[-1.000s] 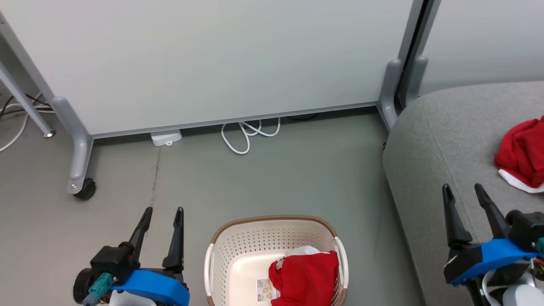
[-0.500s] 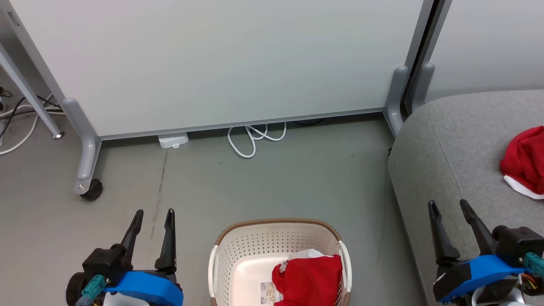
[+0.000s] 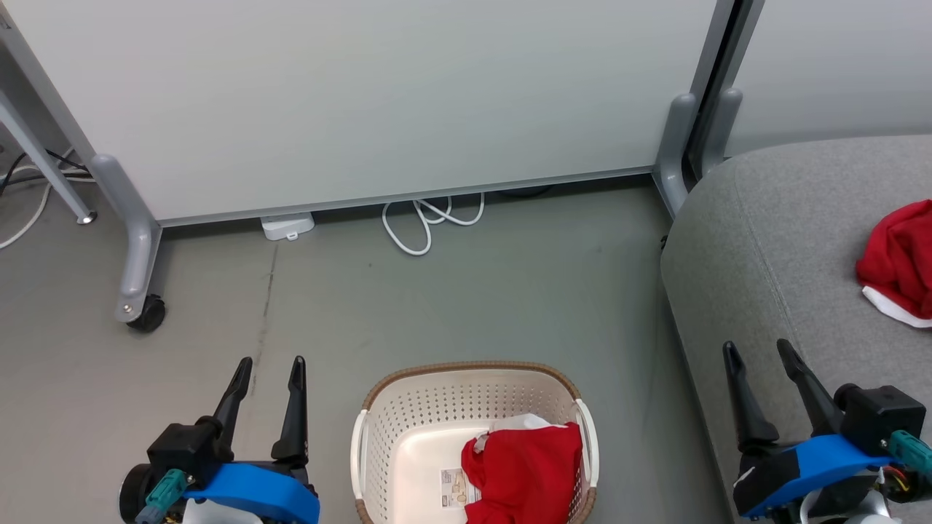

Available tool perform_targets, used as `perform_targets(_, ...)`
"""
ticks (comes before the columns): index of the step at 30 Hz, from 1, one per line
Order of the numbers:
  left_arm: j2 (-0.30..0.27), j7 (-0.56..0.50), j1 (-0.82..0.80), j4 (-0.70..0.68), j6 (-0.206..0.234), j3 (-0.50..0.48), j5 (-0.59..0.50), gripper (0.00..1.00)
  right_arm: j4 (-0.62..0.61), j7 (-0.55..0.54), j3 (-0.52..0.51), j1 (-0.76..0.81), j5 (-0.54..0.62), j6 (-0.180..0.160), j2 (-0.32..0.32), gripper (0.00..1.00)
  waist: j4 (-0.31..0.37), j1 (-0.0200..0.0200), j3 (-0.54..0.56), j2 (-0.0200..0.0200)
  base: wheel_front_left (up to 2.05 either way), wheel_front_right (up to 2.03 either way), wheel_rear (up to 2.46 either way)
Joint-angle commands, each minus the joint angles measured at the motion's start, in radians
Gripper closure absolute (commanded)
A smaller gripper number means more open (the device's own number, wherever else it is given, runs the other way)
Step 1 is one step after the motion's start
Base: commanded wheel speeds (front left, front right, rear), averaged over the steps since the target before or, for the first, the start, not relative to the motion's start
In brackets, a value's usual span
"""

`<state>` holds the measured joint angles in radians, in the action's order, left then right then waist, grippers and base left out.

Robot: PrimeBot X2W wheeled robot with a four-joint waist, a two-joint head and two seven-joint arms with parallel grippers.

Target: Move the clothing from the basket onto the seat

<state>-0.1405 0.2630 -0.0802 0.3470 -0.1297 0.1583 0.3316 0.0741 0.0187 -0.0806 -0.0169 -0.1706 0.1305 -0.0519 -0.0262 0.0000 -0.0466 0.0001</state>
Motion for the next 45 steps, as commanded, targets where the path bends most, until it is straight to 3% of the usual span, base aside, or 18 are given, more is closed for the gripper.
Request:
perform_targets(1,-0.001,0.003,-0.010,-0.003,-0.001,-0.002,-0.005,0.00,-0.005,0.003,0.002,-0.006,-0.008,0.000,0.002,0.00,0.004,0.0000,-0.009,-0.0001,0.00,0.00,0.00)
perform_targets(8,-0.003,0.003,-0.044,-0.008,-0.001,0.011,-0.005,0.00,-0.015,0.016,0.030,-0.054,-0.019,0.000,0.002,0.00,0.029,0.0000,-0.102,-0.0001,0.00,0.00,0.00)
perform_targets(19,-0.002,0.003,-0.192,0.029,-0.001,0.096,0.010,0.00,-0.054,0.050,0.076,-0.195,0.000,0.000,0.002,0.00,0.097,0.0000,-0.372,-0.0001,0.00,0.00,0.00)
perform_targets(30,-0.022,0.003,-0.411,0.216,-0.001,0.317,0.049,0.00,-0.057,0.089,0.131,-0.353,0.014,0.000,0.002,0.00,0.195,0.0000,-0.601,-0.0001,0.00,0.00,0.00)
perform_targets(37,-0.017,0.003,-0.543,0.369,-0.001,0.489,0.099,0.00,-0.057,0.106,0.146,-0.387,0.003,0.000,0.002,0.00,0.231,0.0000,-0.694,-0.0001,0.00,0.00,0.00)
perform_targets(45,0.013,0.002,-0.645,0.534,-0.001,0.615,0.187,0.00,-0.055,0.129,0.183,-0.419,-0.021,0.000,0.002,0.00,0.259,0.0000,-0.777,-0.0001,0.00,0.00,0.00)
